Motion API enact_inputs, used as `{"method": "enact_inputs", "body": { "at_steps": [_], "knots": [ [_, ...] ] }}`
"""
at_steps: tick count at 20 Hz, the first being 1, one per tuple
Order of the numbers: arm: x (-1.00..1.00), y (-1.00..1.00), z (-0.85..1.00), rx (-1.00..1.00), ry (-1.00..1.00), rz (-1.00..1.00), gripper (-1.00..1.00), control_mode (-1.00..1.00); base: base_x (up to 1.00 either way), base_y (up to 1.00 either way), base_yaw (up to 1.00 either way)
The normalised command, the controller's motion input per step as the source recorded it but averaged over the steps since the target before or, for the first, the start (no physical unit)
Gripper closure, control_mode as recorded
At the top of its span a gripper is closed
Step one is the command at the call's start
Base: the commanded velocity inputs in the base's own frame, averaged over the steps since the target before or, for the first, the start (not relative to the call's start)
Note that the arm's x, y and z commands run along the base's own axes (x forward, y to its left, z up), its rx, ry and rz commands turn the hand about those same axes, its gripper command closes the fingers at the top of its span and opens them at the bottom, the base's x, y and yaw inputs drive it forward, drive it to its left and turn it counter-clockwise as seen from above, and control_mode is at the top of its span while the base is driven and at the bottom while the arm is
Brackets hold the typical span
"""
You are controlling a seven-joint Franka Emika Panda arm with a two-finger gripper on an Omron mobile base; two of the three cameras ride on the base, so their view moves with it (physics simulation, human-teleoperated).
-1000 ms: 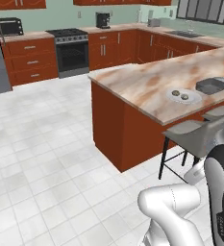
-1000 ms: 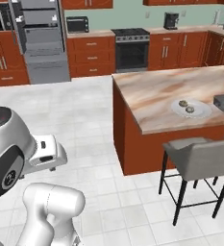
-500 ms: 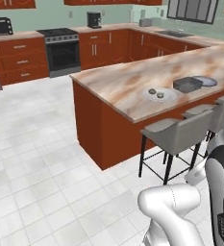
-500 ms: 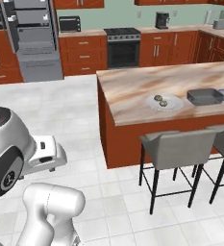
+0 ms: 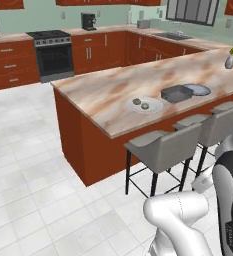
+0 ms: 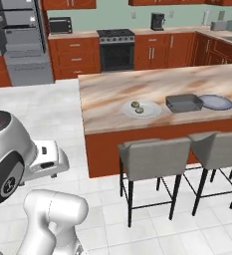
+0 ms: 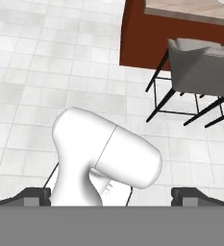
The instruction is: Place two dumplings into each of the tupperware containers and then place the containers in the fridge.
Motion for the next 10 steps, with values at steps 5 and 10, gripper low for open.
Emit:
{"method": "enact_inputs", "body": {
  "at_steps": [5,10],
  "knots": [
    [0.00,0.00,0.00,0.00,0.00,0.00,-1.00,1.00,0.40,-0.75,0.00],
    [0.00,0.00,0.00,0.00,0.00,0.00,-1.00,1.00,0.52,-0.68,0.00]
  ]
}}
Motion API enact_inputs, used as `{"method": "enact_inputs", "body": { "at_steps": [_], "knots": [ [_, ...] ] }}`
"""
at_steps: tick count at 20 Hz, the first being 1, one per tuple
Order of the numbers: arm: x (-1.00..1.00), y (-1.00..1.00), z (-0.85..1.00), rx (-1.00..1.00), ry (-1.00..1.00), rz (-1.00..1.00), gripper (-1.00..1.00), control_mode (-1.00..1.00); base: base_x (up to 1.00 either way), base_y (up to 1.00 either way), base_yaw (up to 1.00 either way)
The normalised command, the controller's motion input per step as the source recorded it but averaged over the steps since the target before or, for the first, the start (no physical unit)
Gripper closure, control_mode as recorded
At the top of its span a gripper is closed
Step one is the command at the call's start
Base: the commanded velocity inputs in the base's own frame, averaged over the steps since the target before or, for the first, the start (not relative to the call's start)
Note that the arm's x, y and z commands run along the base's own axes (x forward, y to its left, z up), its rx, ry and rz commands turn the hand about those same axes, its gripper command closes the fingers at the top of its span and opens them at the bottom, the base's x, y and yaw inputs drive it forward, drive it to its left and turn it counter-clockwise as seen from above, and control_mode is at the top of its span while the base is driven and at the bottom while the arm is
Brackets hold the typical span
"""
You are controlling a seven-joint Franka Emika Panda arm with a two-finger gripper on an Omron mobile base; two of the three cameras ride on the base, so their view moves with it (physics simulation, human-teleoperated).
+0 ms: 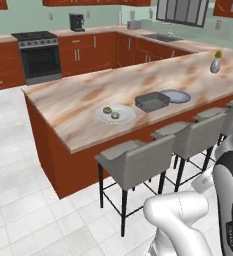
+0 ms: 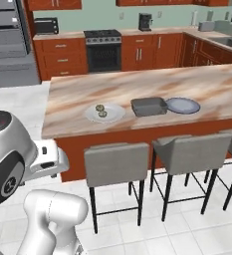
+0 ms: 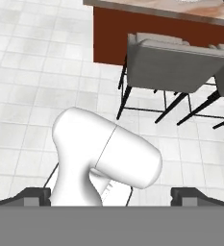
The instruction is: Place two dumplings into each of the tupperware containers and then place the containers in the fridge.
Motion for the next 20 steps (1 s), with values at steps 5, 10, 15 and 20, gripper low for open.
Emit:
{"method": "enact_inputs", "body": {
  "at_steps": [5,10,15,20],
  "knots": [
    [0.00,0.00,0.00,0.00,0.00,0.00,-1.00,1.00,0.65,-0.55,0.01],
    [0.00,0.00,0.00,0.00,0.00,0.00,-1.00,1.00,0.68,-0.42,0.05],
    [0.00,0.00,0.00,0.00,0.00,0.00,-1.00,1.00,0.15,-0.52,0.16],
    [0.00,0.00,0.00,0.00,0.00,0.00,-1.00,1.00,0.00,-0.61,0.22]
  ]
}}
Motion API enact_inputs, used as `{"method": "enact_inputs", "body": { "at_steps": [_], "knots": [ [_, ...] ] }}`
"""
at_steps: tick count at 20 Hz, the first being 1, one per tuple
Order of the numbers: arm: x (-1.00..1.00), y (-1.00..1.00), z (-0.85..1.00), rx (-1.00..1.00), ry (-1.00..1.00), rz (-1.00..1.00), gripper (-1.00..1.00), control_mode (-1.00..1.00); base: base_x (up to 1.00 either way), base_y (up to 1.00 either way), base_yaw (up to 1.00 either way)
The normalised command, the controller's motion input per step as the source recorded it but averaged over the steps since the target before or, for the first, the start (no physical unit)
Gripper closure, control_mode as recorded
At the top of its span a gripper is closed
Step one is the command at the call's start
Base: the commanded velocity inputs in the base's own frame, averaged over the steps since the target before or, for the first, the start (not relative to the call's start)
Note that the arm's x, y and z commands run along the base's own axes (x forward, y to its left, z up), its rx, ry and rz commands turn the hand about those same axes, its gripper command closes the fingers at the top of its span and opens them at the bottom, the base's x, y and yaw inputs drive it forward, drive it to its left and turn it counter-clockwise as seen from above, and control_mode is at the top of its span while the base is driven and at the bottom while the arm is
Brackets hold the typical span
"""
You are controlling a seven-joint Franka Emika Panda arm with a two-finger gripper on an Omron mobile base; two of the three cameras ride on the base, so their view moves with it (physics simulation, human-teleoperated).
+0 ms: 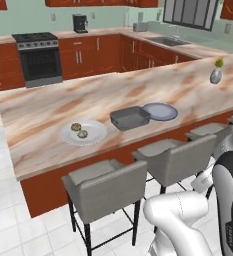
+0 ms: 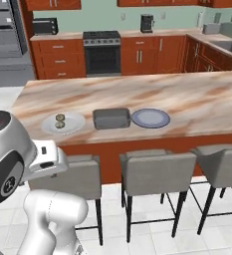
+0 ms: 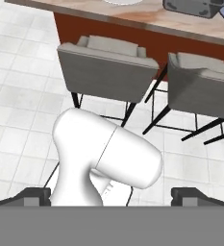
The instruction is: Place two dumplings into each of the tupperware containers and then place the containers in the fridge.
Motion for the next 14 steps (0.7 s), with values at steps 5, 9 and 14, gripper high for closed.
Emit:
{"method": "enact_inputs", "body": {
  "at_steps": [5,9,14],
  "knots": [
    [0.00,0.00,0.00,0.00,0.00,0.00,-1.00,1.00,0.02,-0.52,0.19],
    [0.00,0.00,0.00,0.00,0.00,0.00,-1.00,1.00,0.25,-0.26,0.16],
    [0.00,0.00,0.00,0.00,0.00,0.00,-1.00,1.00,0.44,-0.17,0.14]
  ]
}}
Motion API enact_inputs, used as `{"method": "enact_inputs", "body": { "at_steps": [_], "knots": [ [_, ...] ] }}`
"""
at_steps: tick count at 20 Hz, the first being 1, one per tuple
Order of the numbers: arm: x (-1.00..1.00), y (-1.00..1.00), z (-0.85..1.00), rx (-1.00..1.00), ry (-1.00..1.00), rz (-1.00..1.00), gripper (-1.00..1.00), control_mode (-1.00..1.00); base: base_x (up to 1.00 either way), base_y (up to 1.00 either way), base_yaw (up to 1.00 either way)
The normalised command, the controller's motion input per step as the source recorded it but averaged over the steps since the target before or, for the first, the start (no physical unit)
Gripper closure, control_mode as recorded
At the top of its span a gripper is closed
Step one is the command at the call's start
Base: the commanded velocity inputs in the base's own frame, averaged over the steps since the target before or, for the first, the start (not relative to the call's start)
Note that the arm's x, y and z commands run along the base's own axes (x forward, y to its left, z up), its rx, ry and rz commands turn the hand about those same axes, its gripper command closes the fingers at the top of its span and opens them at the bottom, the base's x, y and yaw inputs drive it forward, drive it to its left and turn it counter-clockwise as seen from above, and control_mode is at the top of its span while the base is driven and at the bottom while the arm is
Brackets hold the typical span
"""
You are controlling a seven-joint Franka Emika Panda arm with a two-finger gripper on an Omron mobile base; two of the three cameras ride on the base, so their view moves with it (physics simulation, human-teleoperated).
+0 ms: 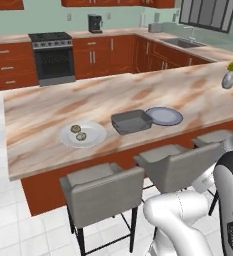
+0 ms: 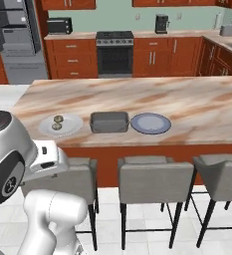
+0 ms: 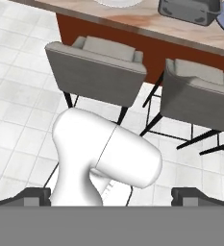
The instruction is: Place two dumplings into each of the tupperware containers and then place the containers in the fridge.
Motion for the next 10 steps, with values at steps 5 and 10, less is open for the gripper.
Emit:
{"method": "enact_inputs", "body": {
  "at_steps": [5,10],
  "knots": [
    [0.00,0.00,0.00,0.00,0.00,0.00,-1.00,1.00,0.53,-0.23,0.11],
    [0.00,0.00,0.00,0.00,0.00,0.00,-1.00,1.00,0.36,-0.39,0.11]
  ]
}}
